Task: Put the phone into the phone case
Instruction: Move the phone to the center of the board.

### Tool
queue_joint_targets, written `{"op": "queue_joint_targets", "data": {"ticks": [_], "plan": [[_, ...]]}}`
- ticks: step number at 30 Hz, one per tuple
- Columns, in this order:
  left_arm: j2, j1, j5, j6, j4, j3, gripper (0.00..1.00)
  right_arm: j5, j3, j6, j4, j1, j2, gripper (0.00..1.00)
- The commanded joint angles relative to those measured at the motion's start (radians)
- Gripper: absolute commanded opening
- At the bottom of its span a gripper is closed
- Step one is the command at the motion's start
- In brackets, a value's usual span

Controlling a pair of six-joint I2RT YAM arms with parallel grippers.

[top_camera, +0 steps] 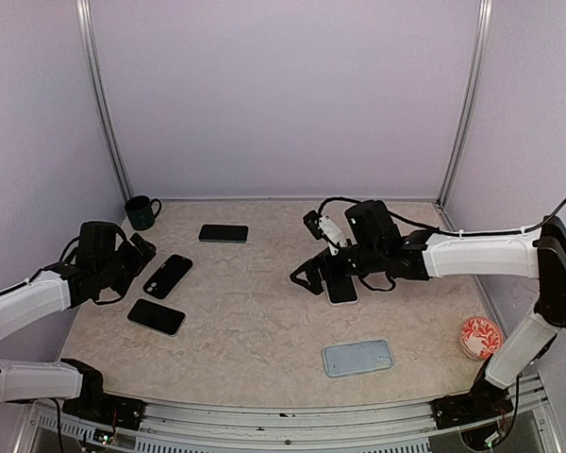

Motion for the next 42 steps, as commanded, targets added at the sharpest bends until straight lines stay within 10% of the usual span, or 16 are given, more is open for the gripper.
{"op": "queue_joint_targets", "data": {"ticks": [1, 42], "plan": [[0.05, 0.007, -0.157, -0.023, -0.08, -0.005, 0.99, 0.047, -0.071, -0.025, 0.134, 0.051, -0.023, 0.99], [0.198, 0.024, -0.085, 0.122, 0.245, -0.219, 0.99, 0.05, -0.191, 0.12, -0.119, 0.079, -0.21, 0.99]]}}
